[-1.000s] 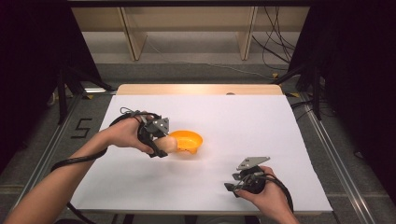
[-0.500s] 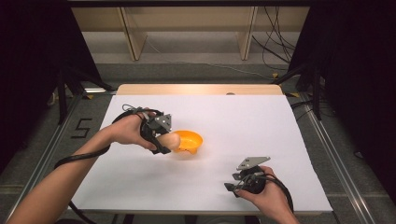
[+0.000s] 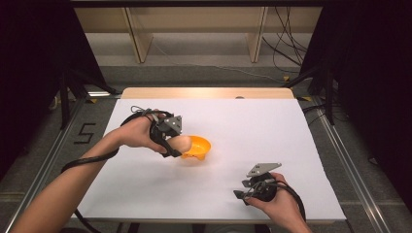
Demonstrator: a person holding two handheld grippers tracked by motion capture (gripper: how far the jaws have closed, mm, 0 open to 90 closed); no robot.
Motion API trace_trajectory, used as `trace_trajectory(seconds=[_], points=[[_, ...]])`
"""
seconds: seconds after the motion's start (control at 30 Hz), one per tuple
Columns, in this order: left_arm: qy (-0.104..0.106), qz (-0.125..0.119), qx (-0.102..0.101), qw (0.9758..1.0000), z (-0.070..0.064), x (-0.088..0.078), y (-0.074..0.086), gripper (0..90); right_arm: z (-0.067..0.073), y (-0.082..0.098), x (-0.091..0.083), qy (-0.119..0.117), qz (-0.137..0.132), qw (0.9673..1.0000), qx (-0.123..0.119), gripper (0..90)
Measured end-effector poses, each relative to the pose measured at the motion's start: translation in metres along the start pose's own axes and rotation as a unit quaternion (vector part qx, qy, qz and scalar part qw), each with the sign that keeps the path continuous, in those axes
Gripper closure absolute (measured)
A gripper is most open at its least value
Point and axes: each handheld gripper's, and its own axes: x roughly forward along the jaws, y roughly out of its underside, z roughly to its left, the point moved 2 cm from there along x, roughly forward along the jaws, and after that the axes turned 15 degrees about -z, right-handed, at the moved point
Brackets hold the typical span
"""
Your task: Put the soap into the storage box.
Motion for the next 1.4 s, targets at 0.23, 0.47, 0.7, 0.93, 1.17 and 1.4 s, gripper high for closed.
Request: trace_trajectory(seconds=[0.23, 0.47, 0.7, 0.93, 1.17, 1.4], points=[[-0.004, -0.008, 0.002, 1.0000, 0.003, 0.002, -0.003, 31.4, 0.000, 0.000, 0.000, 0.001, 0.001, 1.0000, 0.000, 50.5], [-0.005, -0.012, 0.012, 0.9999, 0.005, 0.004, -0.005, 31.4, -0.001, 0.000, -0.001, 0.011, 0.010, 0.9999, -0.001, 50.5], [-0.010, -0.027, 0.017, 0.9994, 0.008, 0.007, -0.007, 31.4, -0.003, 0.000, -0.001, 0.005, 0.002, 0.9999, -0.010, 50.5], [-0.011, -0.036, 0.021, 0.9991, 0.010, 0.010, -0.007, 31.4, -0.003, 0.000, -0.001, 0.005, 0.000, 1.0000, -0.008, 50.5], [-0.016, -0.055, 0.022, 0.9981, 0.013, 0.011, -0.007, 31.4, -0.002, 0.000, -0.001, 0.005, 0.005, 1.0000, 0.002, 50.4], [-0.021, -0.073, 0.013, 0.9970, 0.015, 0.015, -0.006, 31.4, -0.003, 0.001, 0.000, 0.010, 0.004, 0.9999, -0.006, 50.3]])
